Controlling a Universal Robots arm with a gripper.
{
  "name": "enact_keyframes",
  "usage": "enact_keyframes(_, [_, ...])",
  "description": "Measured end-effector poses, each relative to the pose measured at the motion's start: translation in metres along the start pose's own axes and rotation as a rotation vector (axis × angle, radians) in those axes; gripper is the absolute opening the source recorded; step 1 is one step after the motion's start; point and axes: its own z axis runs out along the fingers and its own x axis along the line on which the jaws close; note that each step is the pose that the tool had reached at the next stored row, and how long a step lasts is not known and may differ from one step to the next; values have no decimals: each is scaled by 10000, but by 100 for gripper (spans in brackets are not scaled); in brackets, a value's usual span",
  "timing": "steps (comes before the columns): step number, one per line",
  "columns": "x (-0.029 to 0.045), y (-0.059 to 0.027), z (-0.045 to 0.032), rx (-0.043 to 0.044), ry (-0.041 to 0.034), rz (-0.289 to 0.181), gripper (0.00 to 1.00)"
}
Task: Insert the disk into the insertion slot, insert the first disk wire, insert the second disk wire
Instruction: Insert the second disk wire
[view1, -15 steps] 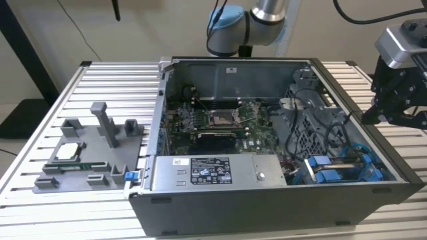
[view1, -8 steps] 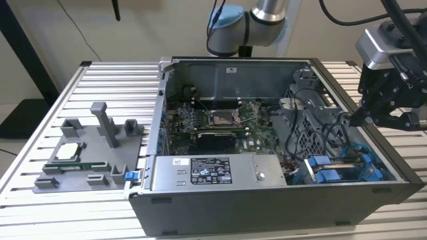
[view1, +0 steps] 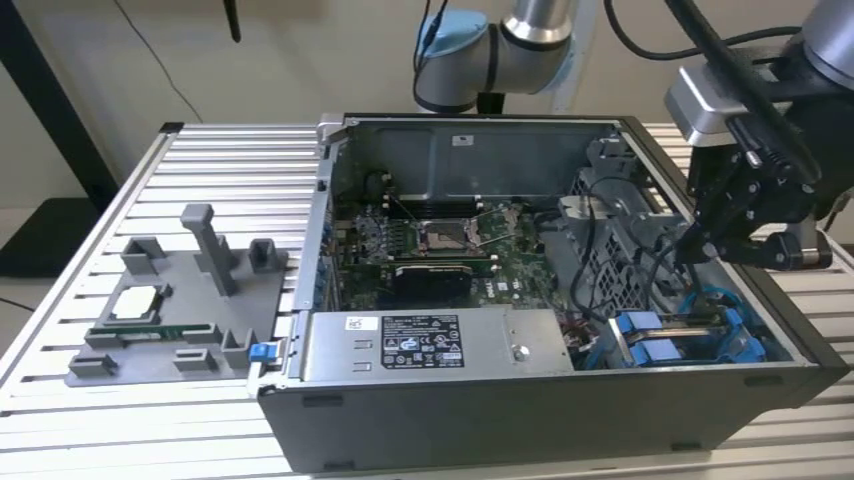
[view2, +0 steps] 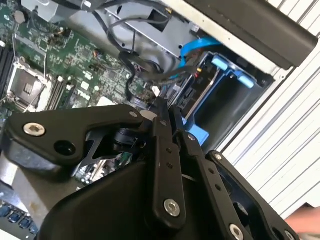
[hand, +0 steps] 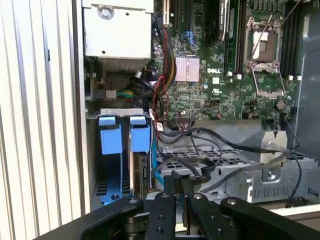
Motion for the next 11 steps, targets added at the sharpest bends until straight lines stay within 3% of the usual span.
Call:
enact_keyframes(2, [2,43,4,22,139,-14,0])
enact_keyframes(5, [4,67,11,34,412,-37,0])
enact_keyframes(6, [4,67,12,33,452,-41,0])
enact_keyframes(11, [5,68,13,34,455,-40,0])
